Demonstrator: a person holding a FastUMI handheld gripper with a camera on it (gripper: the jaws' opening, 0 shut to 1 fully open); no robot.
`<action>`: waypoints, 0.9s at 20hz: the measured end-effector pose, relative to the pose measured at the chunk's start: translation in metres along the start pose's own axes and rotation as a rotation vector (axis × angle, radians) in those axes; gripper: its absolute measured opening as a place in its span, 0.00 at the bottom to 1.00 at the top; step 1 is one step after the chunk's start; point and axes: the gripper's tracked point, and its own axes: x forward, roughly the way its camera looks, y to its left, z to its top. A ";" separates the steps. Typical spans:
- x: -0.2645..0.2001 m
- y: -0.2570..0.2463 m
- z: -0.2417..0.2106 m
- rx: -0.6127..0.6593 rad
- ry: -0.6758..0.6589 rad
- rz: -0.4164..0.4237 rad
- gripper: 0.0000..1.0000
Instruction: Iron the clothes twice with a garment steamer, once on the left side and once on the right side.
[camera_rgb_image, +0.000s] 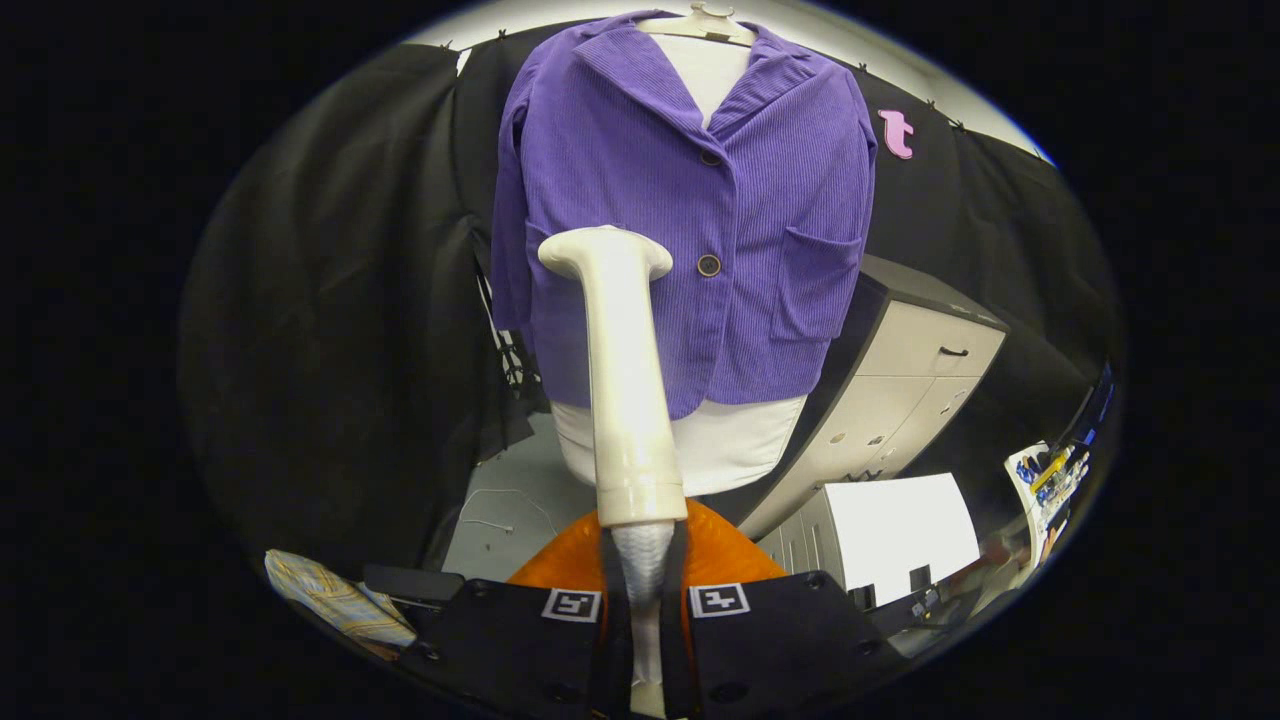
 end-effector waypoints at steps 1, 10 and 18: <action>0.002 0.000 -0.004 -0.007 0.008 0.003 0.19; 0.018 -0.003 -0.037 -0.031 0.062 0.054 0.19; 0.031 -0.016 -0.067 -0.050 0.119 0.143 0.19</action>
